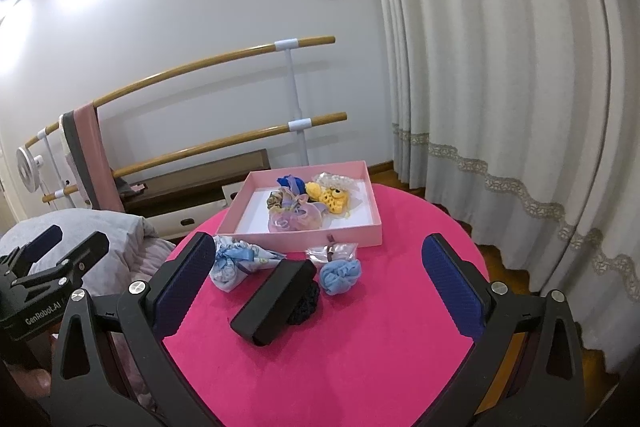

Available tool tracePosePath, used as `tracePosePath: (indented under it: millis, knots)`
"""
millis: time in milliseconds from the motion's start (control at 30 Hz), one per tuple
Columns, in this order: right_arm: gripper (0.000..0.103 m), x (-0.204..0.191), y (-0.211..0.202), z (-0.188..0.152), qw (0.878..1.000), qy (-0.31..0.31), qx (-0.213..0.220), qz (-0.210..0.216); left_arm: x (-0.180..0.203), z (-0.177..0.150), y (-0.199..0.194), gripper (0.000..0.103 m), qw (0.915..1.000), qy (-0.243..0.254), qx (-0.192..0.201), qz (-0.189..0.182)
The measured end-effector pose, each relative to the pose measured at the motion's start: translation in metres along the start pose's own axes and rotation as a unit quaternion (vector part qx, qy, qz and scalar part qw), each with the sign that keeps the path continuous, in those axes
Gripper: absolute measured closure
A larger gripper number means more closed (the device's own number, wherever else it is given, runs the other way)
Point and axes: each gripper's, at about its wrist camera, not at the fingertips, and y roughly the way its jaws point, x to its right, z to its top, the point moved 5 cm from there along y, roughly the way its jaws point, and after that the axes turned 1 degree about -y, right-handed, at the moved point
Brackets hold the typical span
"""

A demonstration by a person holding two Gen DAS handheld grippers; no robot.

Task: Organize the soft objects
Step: 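Withdraw both tools and move toward the blue-white cloth bundle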

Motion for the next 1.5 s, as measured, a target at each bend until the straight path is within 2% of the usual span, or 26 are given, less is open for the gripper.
tracePosePath:
  millis: [400, 700, 1200, 1500]
  knots:
    - [0.000, 0.010, 0.017, -0.007, 1.000, 0.007, -0.021, -0.010, -0.003, -0.004, 0.014, 0.000, 0.9994, 0.003, -0.033, 0.000]
    - [0.000, 0.024, 0.052, -0.024, 0.998, 0.015, -0.061, -0.018, -0.005, -0.011, 0.044, 0.000, 0.9975, 0.009, -0.070, 0.004]
    - [0.000, 0.040, 0.125, -0.055, 0.991, 0.019, -0.133, -0.023, 0.002, -0.028, 0.139, 0.000, 0.9892, 0.027, -0.144, 0.004]
    - [0.000, 0.044, 0.165, -0.073, 0.985, 0.020, -0.170, -0.024, 0.006, -0.034, 0.201, 0.000, 0.9845, 0.032, -0.172, 0.000]
